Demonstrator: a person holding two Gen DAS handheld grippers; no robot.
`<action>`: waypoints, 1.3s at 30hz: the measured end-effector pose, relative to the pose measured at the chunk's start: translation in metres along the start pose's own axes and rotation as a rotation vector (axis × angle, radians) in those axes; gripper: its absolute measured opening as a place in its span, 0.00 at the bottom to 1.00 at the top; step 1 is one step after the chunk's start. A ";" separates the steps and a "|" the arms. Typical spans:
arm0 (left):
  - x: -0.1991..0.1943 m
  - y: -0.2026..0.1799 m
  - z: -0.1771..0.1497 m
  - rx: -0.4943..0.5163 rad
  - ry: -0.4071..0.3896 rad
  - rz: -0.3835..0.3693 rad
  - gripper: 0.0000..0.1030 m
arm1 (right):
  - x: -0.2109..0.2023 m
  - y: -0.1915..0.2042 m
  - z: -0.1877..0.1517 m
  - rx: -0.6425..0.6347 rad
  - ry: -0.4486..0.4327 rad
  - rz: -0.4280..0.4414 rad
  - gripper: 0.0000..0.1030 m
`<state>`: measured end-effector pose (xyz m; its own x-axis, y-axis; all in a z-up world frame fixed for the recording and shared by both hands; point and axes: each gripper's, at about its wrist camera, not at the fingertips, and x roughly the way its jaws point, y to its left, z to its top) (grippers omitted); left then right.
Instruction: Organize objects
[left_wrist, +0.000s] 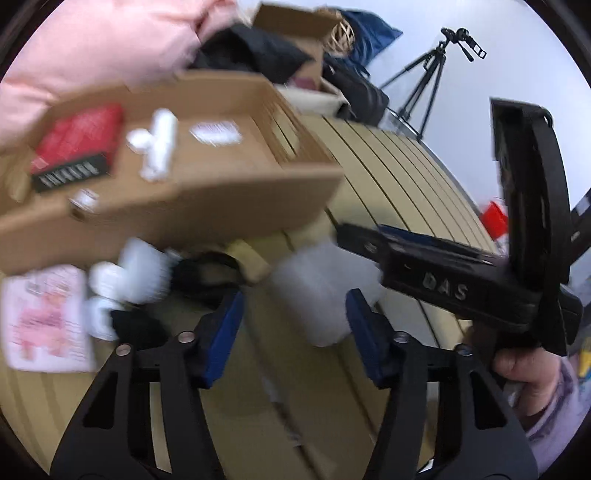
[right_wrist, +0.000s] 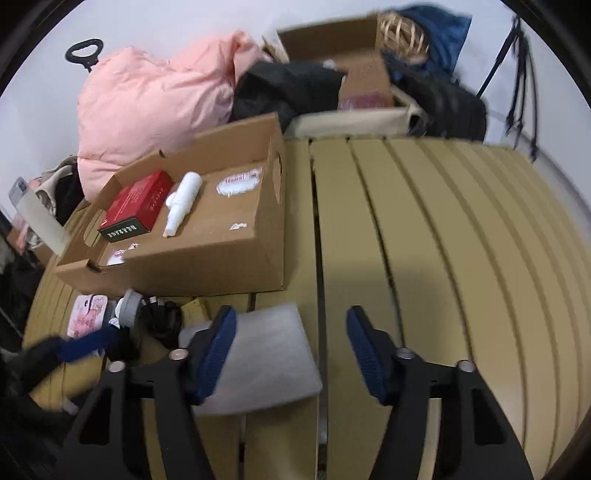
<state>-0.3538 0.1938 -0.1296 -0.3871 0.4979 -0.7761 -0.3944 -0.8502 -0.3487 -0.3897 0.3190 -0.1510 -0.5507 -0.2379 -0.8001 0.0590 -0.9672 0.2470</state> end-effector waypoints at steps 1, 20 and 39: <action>0.005 -0.001 -0.004 -0.009 0.001 -0.011 0.52 | 0.003 -0.006 -0.002 0.031 -0.005 0.048 0.58; -0.108 0.040 -0.126 -0.145 -0.010 0.059 0.30 | -0.053 0.092 -0.139 0.020 0.113 0.282 0.34; -0.144 0.048 -0.033 -0.191 -0.160 -0.095 0.14 | -0.103 0.110 -0.078 -0.033 0.006 0.203 0.32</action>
<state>-0.2892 0.0751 -0.0519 -0.4883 0.5849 -0.6476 -0.2764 -0.8076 -0.5210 -0.2620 0.2306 -0.0845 -0.5194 -0.4286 -0.7393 0.1955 -0.9018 0.3855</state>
